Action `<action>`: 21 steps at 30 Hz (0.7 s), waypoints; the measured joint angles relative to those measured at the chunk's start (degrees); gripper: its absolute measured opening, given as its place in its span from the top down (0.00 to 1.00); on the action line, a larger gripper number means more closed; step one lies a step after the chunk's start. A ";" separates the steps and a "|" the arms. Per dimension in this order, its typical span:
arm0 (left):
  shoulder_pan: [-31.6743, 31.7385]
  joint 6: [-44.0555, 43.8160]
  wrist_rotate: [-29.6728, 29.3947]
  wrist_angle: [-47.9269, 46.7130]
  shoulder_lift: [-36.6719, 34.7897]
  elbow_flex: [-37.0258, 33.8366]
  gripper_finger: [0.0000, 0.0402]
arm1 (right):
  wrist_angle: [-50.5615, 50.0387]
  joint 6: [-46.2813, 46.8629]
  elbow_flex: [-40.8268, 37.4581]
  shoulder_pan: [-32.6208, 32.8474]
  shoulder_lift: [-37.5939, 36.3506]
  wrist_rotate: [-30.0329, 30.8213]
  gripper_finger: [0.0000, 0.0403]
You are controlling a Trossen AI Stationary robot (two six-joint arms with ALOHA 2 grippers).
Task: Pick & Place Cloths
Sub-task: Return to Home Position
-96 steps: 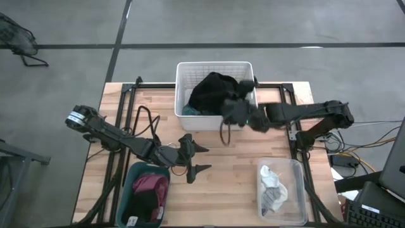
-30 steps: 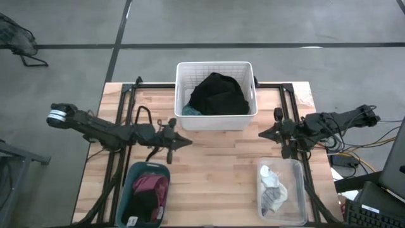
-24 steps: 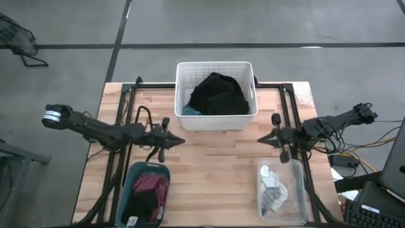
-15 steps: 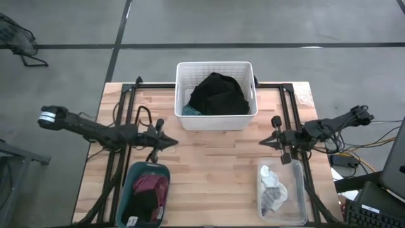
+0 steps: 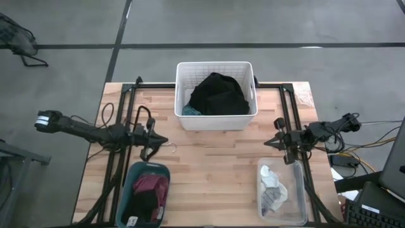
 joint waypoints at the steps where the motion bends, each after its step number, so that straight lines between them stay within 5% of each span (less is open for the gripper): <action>1: 0.02 0.23 -0.29 -0.25 -0.46 -0.03 0.97 | -0.16 -0.60 -0.22 -0.01 0.05 0.14 0.98; 15: 0.02 3.46 -2.77 -6.71 -2.23 -0.07 0.96 | 4.47 -0.95 -3.15 -0.04 0.05 -5.09 0.98; 21: -0.01 7.20 1.55 -5.48 -7.06 0.76 0.96 | 4.44 -1.44 -1.84 -0.15 0.18 -4.01 0.98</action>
